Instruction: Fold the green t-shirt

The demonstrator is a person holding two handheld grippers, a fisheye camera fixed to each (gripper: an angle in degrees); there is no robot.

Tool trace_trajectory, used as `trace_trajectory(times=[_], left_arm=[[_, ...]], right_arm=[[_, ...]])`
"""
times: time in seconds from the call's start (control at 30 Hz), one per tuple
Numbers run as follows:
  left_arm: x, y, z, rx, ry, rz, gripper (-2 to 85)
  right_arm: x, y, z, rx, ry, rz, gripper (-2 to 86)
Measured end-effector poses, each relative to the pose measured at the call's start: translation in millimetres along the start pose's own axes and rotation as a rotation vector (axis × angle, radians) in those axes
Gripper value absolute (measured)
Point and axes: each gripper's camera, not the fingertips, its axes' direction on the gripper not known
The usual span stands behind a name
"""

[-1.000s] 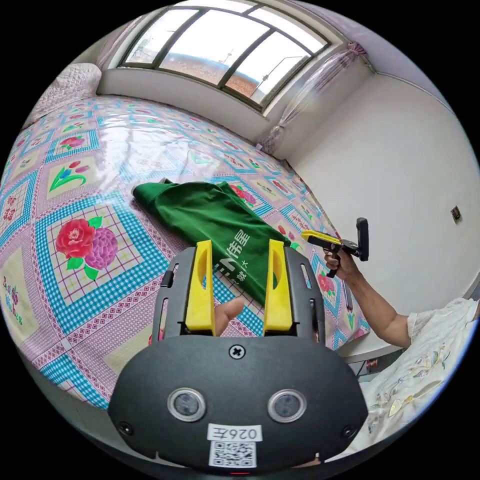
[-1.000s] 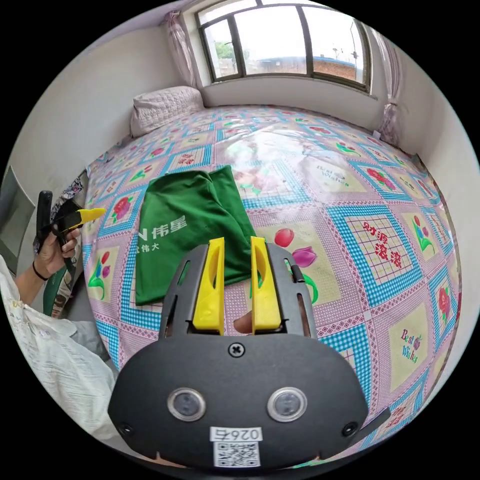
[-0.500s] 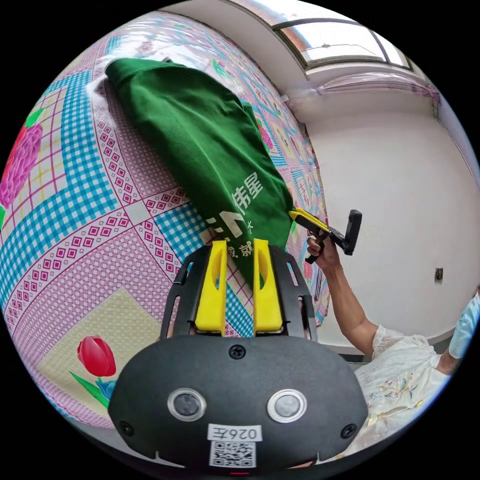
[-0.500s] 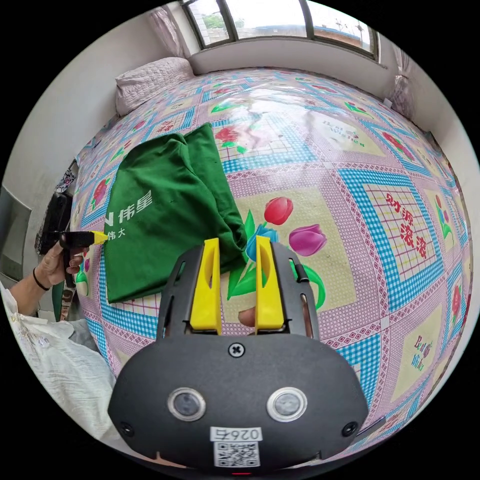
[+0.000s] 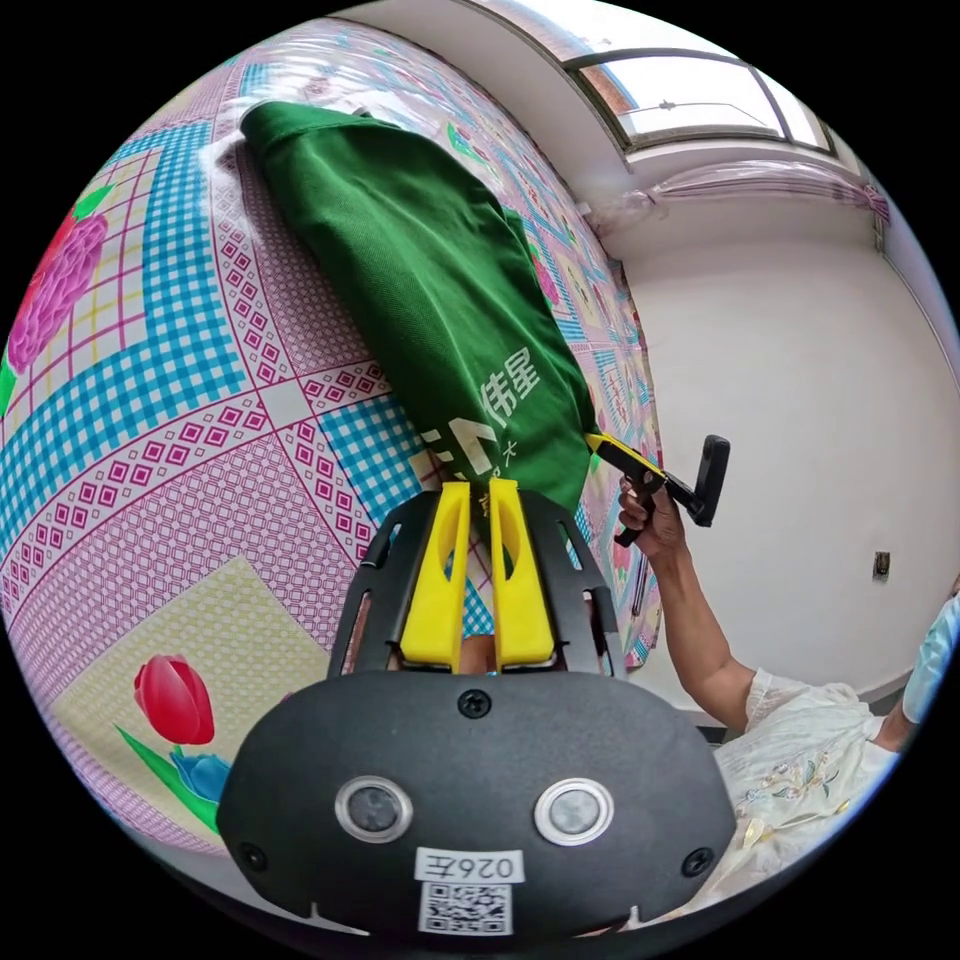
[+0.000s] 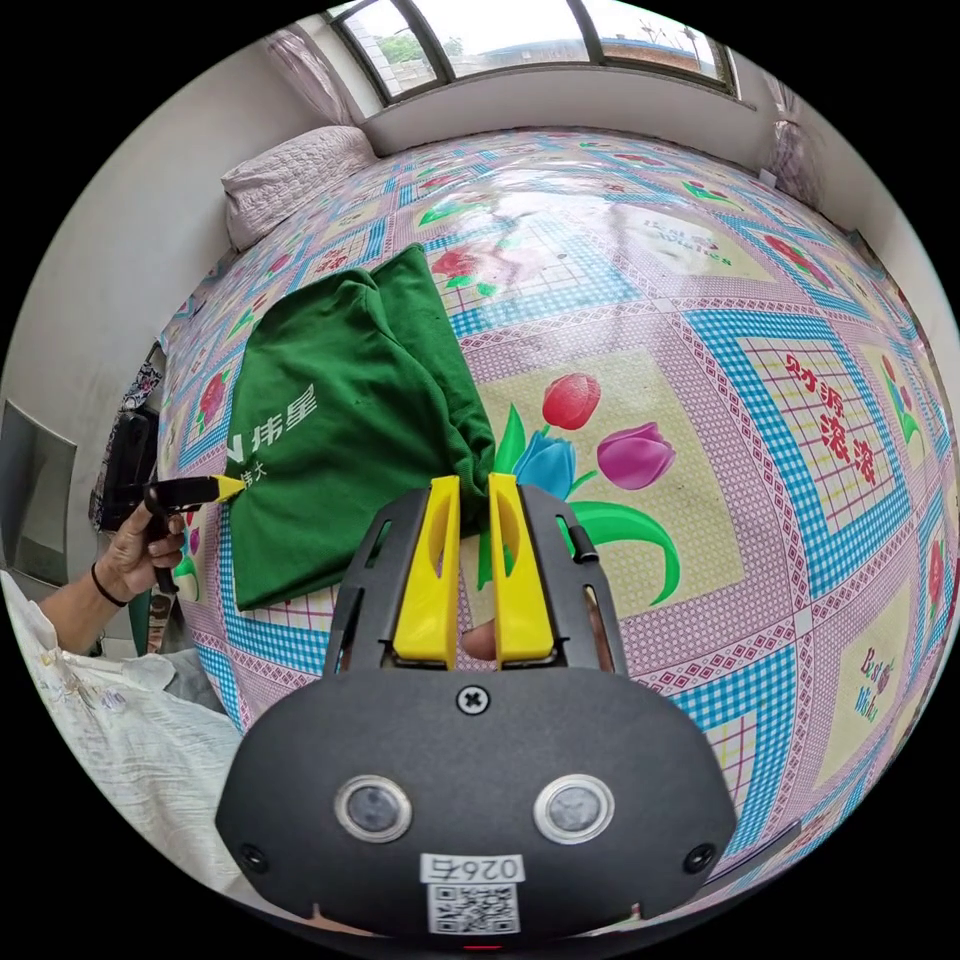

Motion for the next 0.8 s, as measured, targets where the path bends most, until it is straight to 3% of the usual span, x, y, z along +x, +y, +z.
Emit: trace_trajectory(times=[0.5, 0.8], left_arm=[[8.4, -33.3, 58.2, -0.052, 0.035, -0.027, 0.7], [64.7, -55.0, 131.8, -0.243, 0.053, 0.131, 0.4]], right_arm=[[36.2, 21.6, -16.2, 0.005, -0.012, 0.042, -1.0], [63.5, 149.4, -68.0, 0.059, 0.029, 0.296, -1.0]])
